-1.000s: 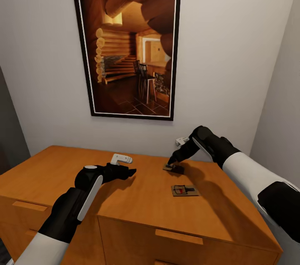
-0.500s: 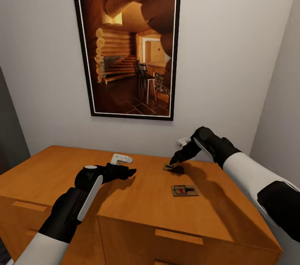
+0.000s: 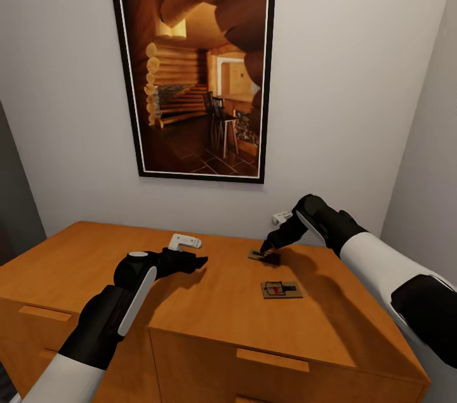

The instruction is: Take the four mousetraps from the cabinet in the bathroom and place them on the bathroom floor. Make sure all four end up on the same floor surface, and ensure that at least two of them are either under or directly next to the same bathroom sink.

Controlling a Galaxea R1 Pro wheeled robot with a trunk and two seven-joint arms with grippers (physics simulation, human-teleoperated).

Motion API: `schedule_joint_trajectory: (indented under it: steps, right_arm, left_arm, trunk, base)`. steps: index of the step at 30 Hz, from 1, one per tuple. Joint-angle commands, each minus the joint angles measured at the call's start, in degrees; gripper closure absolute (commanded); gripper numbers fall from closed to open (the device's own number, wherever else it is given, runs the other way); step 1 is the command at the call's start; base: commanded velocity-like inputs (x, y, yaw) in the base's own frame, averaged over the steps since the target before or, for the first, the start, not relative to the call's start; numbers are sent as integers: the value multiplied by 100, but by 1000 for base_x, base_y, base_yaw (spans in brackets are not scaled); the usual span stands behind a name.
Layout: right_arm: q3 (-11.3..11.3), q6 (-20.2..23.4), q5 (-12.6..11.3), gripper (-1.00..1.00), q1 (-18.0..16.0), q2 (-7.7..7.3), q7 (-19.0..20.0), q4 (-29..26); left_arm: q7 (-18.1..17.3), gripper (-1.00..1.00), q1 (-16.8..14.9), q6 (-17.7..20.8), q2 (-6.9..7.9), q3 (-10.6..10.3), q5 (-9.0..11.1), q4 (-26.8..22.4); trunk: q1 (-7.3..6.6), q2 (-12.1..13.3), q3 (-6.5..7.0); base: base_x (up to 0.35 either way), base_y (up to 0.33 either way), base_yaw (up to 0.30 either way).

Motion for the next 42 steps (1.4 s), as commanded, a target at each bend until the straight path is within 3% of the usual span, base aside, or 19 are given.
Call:
schedule_joint_trajectory:
  steps: [1,42]
  right_arm:
    - [42,19,-55,-100,-9,-7,-19,-6]
    - [54,19,-52,-100,-9,49,-26,-2]
  left_arm:
    - [6,-100,-5,26,4,-5,22,-5]
    - [8,-100,-5,26,4,-6,24,-5]
  trunk:
    - [0,-4,-7]
    - [0,-4,-7]
  base:
    - [0,0,0]
    - [10,0,0]
